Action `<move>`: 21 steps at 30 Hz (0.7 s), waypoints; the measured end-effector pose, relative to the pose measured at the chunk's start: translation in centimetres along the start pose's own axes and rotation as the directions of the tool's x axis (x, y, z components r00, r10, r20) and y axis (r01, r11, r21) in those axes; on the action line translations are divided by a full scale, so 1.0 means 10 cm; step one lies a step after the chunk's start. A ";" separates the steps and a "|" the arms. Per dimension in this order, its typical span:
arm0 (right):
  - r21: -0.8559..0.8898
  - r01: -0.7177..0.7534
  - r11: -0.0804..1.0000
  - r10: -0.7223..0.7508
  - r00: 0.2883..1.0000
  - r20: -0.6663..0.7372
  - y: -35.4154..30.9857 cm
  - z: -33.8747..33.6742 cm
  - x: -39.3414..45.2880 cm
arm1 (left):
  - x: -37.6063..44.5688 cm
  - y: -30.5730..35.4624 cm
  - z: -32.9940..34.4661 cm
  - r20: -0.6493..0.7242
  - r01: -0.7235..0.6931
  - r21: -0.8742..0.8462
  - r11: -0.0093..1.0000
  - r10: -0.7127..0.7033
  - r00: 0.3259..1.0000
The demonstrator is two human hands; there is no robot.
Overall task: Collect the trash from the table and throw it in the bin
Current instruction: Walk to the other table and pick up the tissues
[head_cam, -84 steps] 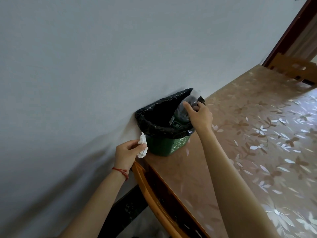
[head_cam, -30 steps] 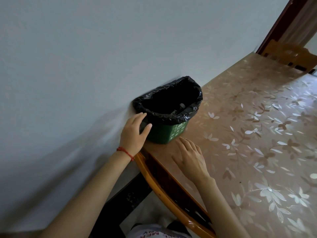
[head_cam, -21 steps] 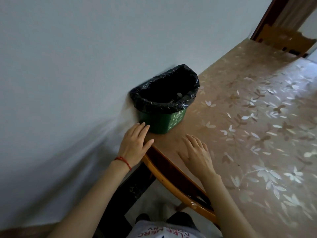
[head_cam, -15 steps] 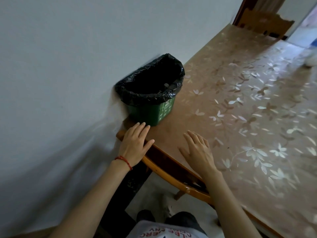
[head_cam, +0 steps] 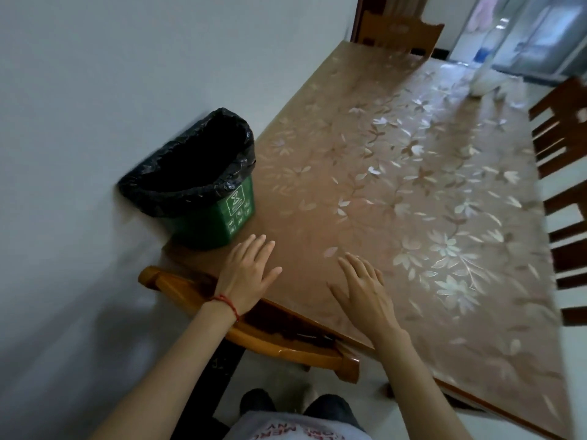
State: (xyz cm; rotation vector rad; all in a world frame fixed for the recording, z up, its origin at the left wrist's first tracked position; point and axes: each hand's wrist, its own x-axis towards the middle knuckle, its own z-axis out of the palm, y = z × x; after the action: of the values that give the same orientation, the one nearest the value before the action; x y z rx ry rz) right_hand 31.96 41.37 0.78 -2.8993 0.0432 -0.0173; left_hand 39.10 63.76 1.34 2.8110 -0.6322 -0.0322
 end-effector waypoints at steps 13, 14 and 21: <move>0.044 -0.433 0.900 0.435 0.897 -0.084 0.78 -0.22 -0.69 | 0.70 1.11 0.31 0.133 -0.461 -0.003 0.887 0.457 0.879; 0.054 -0.473 0.880 0.476 0.874 -0.097 0.79 -0.22 -0.76 | 0.73 1.19 0.33 0.137 -0.511 0.002 0.860 0.505 0.852; 0.127 -0.744 0.655 0.755 0.641 -0.140 0.65 -0.11 -1.39 | 0.81 1.66 0.44 0.156 -0.793 0.051 0.608 0.779 0.607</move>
State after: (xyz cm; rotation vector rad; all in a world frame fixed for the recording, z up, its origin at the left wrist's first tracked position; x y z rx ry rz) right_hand 17.86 35.26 0.14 -2.5684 1.2578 -0.1315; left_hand 39.14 44.75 1.61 2.3618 -1.9089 0.0083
